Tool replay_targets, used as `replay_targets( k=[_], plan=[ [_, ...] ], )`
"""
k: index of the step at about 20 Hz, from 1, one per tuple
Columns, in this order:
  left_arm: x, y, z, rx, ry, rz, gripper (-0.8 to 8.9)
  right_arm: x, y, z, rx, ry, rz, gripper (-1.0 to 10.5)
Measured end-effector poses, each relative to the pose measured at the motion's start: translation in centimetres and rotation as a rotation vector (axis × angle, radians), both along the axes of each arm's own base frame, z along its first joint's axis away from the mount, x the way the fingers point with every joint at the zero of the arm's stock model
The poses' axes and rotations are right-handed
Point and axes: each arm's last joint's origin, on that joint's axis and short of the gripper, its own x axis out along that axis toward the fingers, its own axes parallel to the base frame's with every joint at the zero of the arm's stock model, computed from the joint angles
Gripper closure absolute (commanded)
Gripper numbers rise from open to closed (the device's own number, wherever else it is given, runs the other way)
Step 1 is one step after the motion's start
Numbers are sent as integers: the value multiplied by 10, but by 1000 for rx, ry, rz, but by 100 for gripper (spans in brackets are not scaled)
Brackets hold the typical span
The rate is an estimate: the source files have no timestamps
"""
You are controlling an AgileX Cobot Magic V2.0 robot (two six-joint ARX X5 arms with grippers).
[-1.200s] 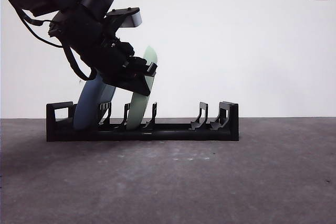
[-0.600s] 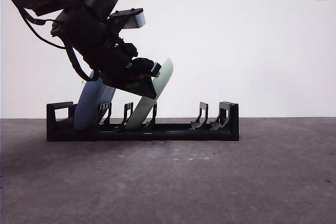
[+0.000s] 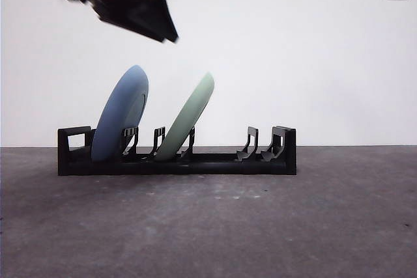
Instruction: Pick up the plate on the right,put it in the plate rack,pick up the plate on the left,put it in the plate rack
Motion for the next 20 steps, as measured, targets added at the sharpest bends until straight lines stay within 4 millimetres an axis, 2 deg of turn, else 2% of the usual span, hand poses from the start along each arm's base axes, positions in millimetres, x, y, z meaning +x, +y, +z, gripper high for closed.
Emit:
replay_targets(
  k=[3, 7, 9, 13, 15, 16, 18, 20],
  plan=[
    [-35, 20, 29, -16, -23, -6, 678, 0, 0, 0, 12, 5, 17, 604],
    [-92, 52, 61, -78, -44, -13, 679, 0, 1, -2, 9, 13, 18, 604],
    [-121, 70, 70, -105, -53, -13, 679, 4, 3, -13, 0, 54, 43, 604],
    [-164, 100, 72, -128, -24, -8, 681, 18, 12, -60, -25, 237, 128, 605],
    [-178, 109, 70, -129, -15, -6, 684, 24, 16, -85, -24, 324, 157, 624],
    [-182, 112, 69, -125, -5, -5, 684, 28, 18, -93, -16, 337, 171, 685],
    [-183, 113, 67, -109, 18, -3, 687, 33, 22, -103, 3, 343, 190, 800],
    [-183, 113, 66, -105, 24, -3, 690, 34, 22, -105, 12, 337, 198, 861]
  ],
)
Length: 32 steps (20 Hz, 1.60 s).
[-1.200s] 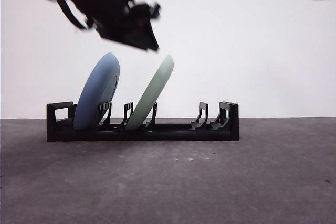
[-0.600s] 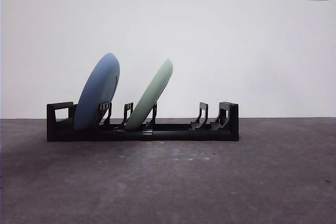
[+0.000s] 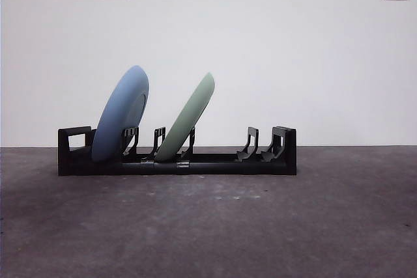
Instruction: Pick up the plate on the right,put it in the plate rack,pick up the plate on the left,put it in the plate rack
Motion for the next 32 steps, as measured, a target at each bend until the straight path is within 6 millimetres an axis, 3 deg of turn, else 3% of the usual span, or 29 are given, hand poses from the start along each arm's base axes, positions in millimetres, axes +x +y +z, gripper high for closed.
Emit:
replay_targets(
  k=[3, 5, 21, 32],
  plan=[
    [1, -1, 0, 4, 5, 0, 707, 1, 1, 1, 9, -17, 4, 952],
    [3, -2, -1, 8, 12, 0, 825, 1, 1, 1, 10, -29, 12, 959],
    [11, -8, -3, 30, 42, 1, 816, 2, 0, 2, 2, -45, -15, 945],
    [19, -13, -6, 50, 72, 1, 817, 12, -1, 5, -117, -188, -146, 945]
  ],
)
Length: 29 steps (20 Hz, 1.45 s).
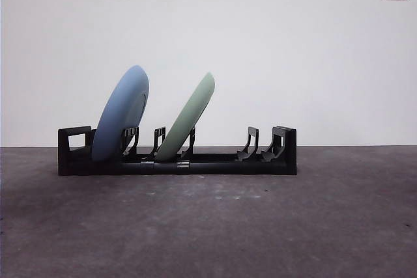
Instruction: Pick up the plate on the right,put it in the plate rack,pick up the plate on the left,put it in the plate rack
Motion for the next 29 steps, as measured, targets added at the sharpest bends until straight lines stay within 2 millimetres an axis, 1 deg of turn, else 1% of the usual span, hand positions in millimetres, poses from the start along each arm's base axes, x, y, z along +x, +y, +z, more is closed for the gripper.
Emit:
replay_targets(
  k=[6, 7, 10, 11, 14, 15, 17, 20, 23, 26, 27, 29],
  plan=[
    [14, -8, -5, 45, 33, 26, 817, 6, -2, 2, -91, -96, -109, 945],
    [16, -10, -4, 45, 17, 39, 816, 7, -3, 3, -101, -108, -123, 945],
    [30, -13, 5, 22, -104, 80, 817, 8, -4, 3, -130, -132, -156, 945],
    [32, -12, 10, 12, -153, 94, 817, 8, -4, 3, -131, -132, -157, 945],
    [38, 5, 27, -34, -347, 154, 817, 8, -4, 3, -131, -132, -157, 945],
    [38, 11, 29, -52, -390, 165, 817, 8, -4, 3, -131, -132, -157, 945],
    [34, 24, 23, -68, -469, 198, 817, 8, -4, 3, -131, -132, -157, 945],
    [25, 38, -11, -47, -546, 298, 817, 8, -4, 3, -131, -132, -157, 945],
    [19, 47, -59, -45, -591, 370, 816, 8, -4, 3, -131, -132, -157, 945],
    [19, 51, -114, -60, -538, 417, 816, 8, -4, 3, -131, -132, -157, 945],
    [18, 51, -129, -67, -512, 429, 816, 8, -4, 3, -131, -132, -157, 945],
    [17, 53, -153, -82, -478, 454, 817, 8, -4, 3, -131, -132, -157, 945]
  ],
)
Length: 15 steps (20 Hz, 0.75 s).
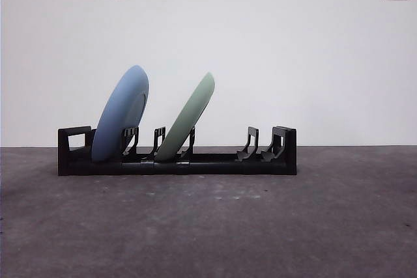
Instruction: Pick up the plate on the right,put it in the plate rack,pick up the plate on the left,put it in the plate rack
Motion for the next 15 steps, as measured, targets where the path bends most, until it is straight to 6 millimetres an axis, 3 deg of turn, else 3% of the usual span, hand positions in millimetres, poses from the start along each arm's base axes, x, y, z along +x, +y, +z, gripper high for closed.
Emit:
replay_targets(
  k=[6, 15],
  plan=[
    [-3, 4, -52, -98, 59, 47, 816, 0, 0, 0, 0, 0, 0, 945],
    [-4, 4, -59, -157, 142, 57, 816, 0, 0, 0, 0, 0, 0, 945]
  ],
)
